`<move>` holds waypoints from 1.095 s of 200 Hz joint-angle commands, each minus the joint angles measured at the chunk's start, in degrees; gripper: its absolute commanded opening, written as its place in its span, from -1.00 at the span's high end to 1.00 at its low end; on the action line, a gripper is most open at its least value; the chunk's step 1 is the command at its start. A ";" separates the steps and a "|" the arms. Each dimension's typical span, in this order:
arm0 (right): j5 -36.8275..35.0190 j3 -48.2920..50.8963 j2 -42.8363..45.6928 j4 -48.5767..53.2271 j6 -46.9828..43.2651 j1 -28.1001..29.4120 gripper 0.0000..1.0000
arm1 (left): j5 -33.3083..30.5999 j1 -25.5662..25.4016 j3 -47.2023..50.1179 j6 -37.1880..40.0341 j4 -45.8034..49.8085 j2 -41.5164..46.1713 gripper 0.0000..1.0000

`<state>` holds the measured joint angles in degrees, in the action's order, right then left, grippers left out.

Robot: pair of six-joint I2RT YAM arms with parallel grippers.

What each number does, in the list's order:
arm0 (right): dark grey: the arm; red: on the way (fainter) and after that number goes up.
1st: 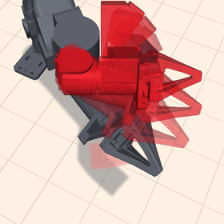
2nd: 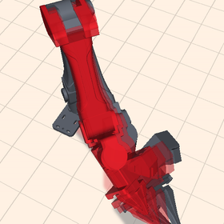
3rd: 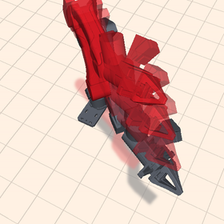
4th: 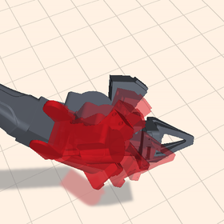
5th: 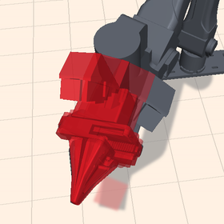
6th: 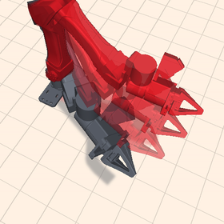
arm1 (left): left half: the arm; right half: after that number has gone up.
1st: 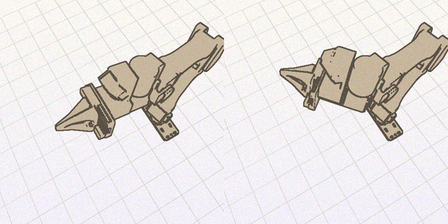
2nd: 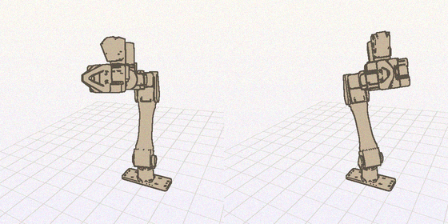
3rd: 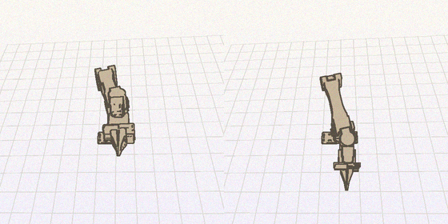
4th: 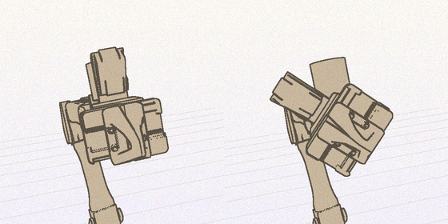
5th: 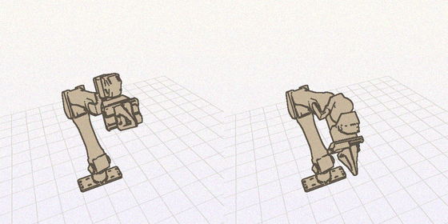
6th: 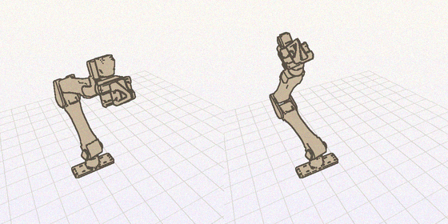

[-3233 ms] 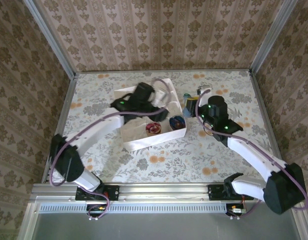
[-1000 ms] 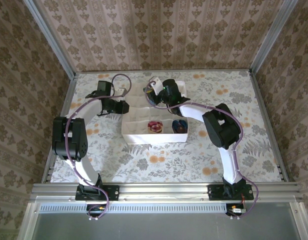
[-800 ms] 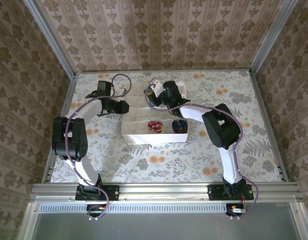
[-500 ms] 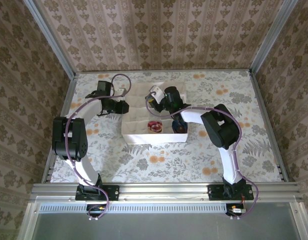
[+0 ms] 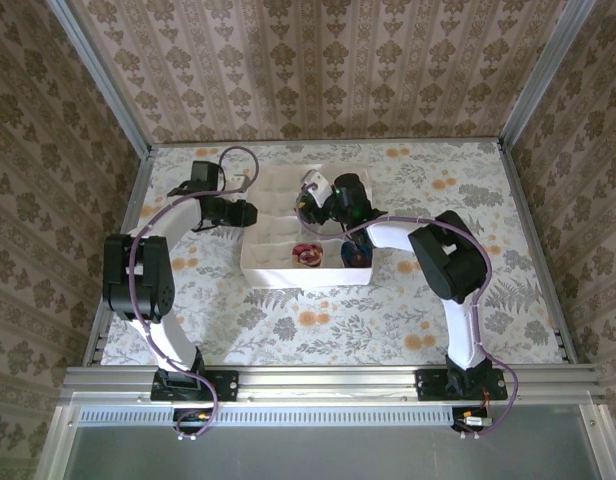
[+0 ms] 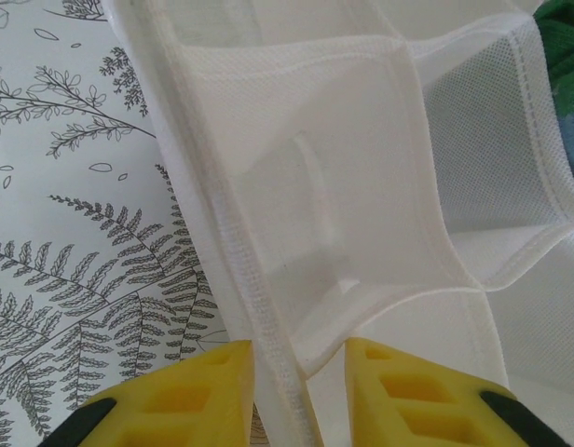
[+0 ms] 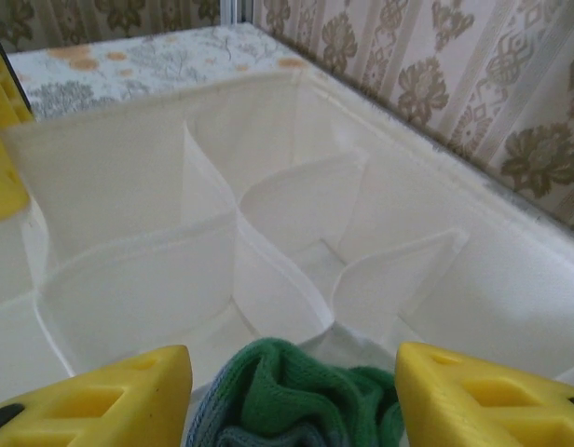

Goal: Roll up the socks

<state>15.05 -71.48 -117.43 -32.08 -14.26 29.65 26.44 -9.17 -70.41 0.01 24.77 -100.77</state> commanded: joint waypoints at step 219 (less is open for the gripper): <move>-33.65 46.79 64.68 15.99 17.57 -10.98 -1.00 | -0.64 8.99 23.01 2.95 -11.22 30.50 -1.00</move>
<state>-10.04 -30.98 -59.42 -18.41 -0.01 20.01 26.48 -0.27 -51.00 5.78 18.83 -73.10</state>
